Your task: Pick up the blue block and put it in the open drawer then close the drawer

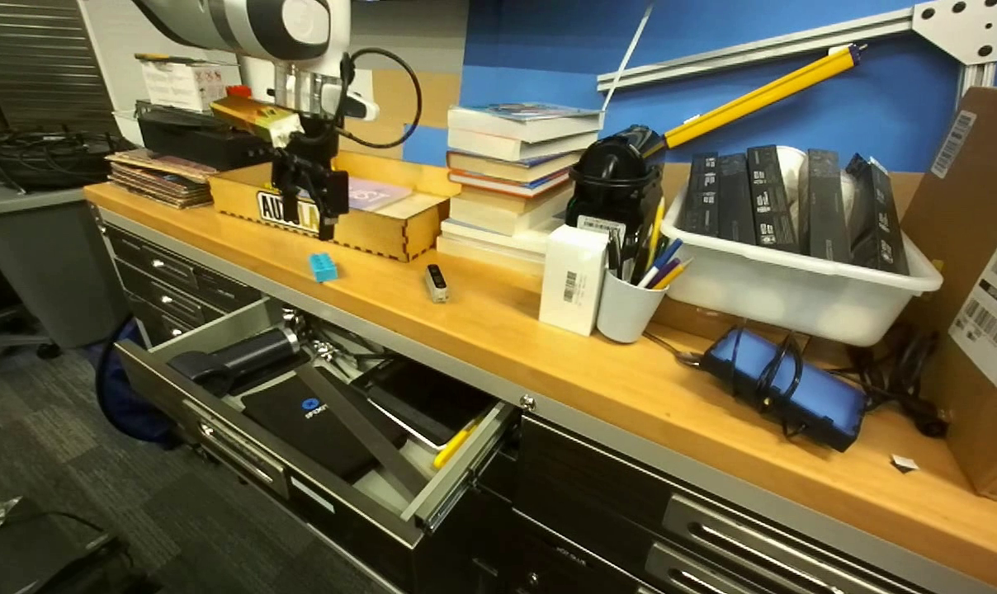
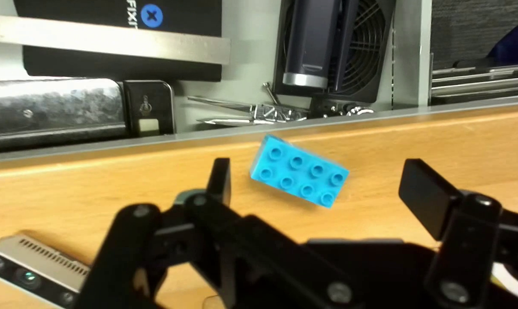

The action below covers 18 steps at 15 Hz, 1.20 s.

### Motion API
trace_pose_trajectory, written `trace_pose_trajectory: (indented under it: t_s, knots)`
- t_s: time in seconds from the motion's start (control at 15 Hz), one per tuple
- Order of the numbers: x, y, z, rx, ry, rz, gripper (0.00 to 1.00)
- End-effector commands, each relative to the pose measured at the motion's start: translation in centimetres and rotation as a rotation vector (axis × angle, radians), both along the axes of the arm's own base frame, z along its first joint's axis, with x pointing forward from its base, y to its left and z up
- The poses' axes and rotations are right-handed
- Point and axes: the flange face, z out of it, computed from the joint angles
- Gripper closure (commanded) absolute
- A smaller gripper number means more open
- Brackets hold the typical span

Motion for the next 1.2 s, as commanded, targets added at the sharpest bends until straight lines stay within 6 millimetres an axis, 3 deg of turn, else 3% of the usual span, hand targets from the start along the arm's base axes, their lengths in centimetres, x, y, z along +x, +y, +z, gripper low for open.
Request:
trace_pose_trajectory:
  t_s: [0.0,0.53,1.13]
  knots:
    - [3.5,1.7,-1.5,-0.002,0.016,0.004,0.00]
    - [3.6,2.2,-5.6,-0.041,0.013,-0.121,0.00]
    - [3.8,0.9,-6.3,-0.074,-0.048,-0.377,0.00]
